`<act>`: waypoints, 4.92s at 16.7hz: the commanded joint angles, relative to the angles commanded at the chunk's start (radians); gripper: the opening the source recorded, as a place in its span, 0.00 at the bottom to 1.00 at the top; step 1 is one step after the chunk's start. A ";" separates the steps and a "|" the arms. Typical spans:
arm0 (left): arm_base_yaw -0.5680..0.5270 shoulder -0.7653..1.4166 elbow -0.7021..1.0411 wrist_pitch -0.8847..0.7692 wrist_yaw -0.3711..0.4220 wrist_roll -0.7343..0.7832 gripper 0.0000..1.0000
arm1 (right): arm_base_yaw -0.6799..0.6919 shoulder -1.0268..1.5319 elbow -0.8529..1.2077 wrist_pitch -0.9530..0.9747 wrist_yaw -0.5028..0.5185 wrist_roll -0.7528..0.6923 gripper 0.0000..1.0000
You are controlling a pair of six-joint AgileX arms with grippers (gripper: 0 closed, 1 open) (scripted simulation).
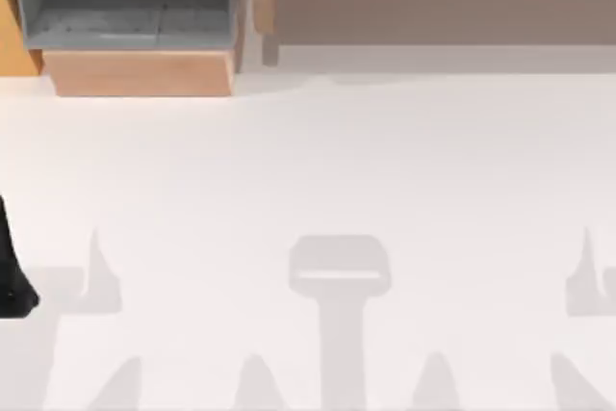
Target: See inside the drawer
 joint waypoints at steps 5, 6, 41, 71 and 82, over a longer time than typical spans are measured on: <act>-0.059 0.069 0.045 0.045 -0.062 0.004 1.00 | 0.000 0.000 0.000 0.000 0.000 0.000 1.00; -0.094 0.112 0.069 0.069 -0.097 0.005 1.00 | 0.000 0.000 0.000 0.000 0.000 0.000 1.00; -0.175 1.731 0.792 0.838 -0.275 0.770 1.00 | 0.000 0.000 0.000 0.000 0.000 0.000 1.00; 0.393 2.334 1.215 1.115 0.440 1.584 0.92 | 0.000 0.000 0.000 0.000 0.000 0.000 1.00; 0.393 2.334 1.215 1.115 0.440 1.584 0.10 | 0.000 0.000 0.000 0.000 0.000 0.000 1.00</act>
